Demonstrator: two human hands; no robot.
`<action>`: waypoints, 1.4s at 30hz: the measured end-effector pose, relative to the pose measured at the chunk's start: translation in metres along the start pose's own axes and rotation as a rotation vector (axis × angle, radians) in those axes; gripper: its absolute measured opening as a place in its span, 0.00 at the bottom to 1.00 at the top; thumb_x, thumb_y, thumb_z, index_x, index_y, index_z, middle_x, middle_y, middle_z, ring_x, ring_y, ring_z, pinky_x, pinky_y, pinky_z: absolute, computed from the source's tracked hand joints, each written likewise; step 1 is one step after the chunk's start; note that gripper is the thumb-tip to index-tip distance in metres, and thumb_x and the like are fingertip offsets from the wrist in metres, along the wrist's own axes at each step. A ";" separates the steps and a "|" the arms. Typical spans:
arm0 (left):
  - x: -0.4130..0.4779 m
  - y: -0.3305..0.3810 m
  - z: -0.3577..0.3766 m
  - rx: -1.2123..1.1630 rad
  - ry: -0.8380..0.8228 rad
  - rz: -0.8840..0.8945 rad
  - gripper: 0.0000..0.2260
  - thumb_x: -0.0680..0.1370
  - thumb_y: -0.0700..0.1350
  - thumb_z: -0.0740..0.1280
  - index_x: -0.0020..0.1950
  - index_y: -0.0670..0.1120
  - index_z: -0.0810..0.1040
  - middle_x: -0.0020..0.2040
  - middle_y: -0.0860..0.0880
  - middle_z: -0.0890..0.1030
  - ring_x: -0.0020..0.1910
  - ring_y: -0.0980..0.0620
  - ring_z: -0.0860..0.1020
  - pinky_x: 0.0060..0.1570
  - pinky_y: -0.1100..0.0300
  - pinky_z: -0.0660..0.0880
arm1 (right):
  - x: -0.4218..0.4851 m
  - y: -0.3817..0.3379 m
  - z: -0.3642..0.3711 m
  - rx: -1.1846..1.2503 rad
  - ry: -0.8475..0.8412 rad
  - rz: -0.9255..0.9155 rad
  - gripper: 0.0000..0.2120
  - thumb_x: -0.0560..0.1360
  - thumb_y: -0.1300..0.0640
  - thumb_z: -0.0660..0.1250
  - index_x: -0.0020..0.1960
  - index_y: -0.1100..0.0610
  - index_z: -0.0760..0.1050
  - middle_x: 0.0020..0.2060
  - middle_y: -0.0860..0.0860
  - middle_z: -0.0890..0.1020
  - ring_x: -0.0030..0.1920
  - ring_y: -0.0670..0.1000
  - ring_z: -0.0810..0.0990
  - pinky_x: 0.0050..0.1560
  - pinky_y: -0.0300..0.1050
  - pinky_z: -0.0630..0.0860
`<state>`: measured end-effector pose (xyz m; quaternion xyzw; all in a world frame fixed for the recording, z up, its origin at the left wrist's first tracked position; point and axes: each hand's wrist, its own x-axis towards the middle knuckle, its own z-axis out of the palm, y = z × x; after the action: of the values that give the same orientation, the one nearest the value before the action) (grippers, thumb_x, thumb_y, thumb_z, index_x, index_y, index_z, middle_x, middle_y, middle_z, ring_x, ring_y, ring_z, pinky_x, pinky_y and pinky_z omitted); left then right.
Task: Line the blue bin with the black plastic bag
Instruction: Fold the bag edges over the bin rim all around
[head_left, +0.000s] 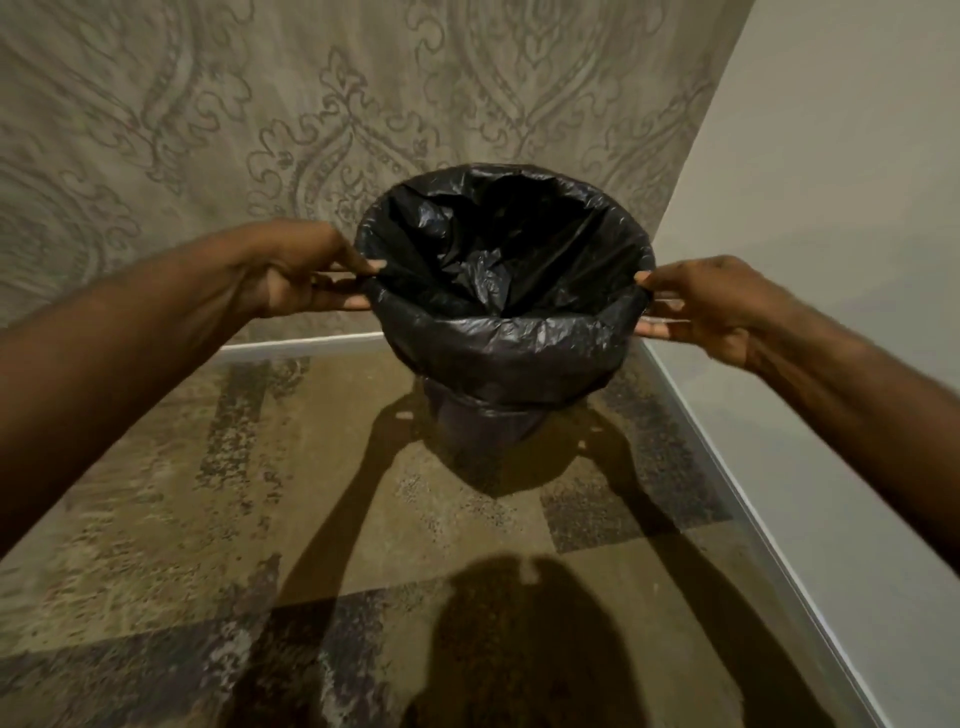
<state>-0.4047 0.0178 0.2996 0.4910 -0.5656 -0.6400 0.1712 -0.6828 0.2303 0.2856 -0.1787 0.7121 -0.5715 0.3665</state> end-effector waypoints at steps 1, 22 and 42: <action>0.003 0.010 0.008 -0.002 -0.006 0.002 0.08 0.80 0.33 0.62 0.53 0.44 0.78 0.57 0.46 0.79 0.51 0.51 0.81 0.31 0.63 0.82 | 0.006 -0.009 -0.010 -0.008 -0.002 0.006 0.07 0.80 0.65 0.65 0.57 0.62 0.77 0.53 0.57 0.83 0.45 0.51 0.84 0.36 0.45 0.84; 0.130 0.058 0.181 0.093 -0.128 0.074 0.09 0.82 0.35 0.64 0.43 0.45 0.75 0.47 0.50 0.77 0.43 0.56 0.77 0.35 0.64 0.81 | 0.106 -0.013 -0.112 -0.165 0.281 0.099 0.12 0.83 0.66 0.56 0.43 0.60 0.72 0.44 0.56 0.77 0.50 0.53 0.80 0.51 0.53 0.82; 0.273 0.009 0.221 0.035 -0.159 0.167 0.20 0.79 0.33 0.66 0.68 0.48 0.78 0.59 0.48 0.82 0.49 0.53 0.81 0.32 0.63 0.81 | 0.190 0.067 -0.110 -0.038 0.398 0.118 0.09 0.82 0.66 0.60 0.45 0.60 0.74 0.46 0.53 0.77 0.45 0.50 0.80 0.36 0.44 0.85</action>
<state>-0.7145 -0.0732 0.1620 0.3928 -0.6273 -0.6506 0.1699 -0.8784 0.1970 0.1705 -0.0273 0.7902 -0.5598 0.2480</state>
